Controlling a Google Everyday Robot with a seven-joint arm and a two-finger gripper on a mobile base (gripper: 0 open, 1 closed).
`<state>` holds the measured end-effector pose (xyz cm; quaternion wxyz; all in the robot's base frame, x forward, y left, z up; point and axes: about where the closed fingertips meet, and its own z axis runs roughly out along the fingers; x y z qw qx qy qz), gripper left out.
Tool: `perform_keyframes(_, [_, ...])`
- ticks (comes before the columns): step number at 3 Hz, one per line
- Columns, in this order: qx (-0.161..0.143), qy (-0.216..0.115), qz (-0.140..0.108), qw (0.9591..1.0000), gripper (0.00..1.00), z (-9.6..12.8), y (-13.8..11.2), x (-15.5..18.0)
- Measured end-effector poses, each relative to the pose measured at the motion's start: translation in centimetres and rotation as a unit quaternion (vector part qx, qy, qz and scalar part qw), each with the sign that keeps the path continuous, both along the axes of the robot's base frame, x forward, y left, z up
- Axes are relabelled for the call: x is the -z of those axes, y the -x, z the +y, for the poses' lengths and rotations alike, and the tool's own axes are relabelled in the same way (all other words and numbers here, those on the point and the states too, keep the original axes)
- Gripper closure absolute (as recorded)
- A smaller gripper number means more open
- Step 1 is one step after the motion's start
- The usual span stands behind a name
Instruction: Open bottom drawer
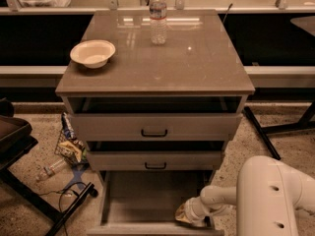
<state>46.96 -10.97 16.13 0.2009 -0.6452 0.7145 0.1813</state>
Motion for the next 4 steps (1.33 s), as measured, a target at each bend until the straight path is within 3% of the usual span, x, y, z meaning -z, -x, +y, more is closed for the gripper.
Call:
perform_keyframes(2, [0.004, 0.011, 0.043, 0.9990, 0.97, -0.7, 6.3, 0.4])
perform_keyframes(3, [0.004, 0.011, 0.043, 0.9990, 0.75, -0.7, 6.3, 0.4])
perform_keyframes(4, [0.003, 0.010, 0.045, 0.9989, 0.44, -0.6, 6.5, 0.5])
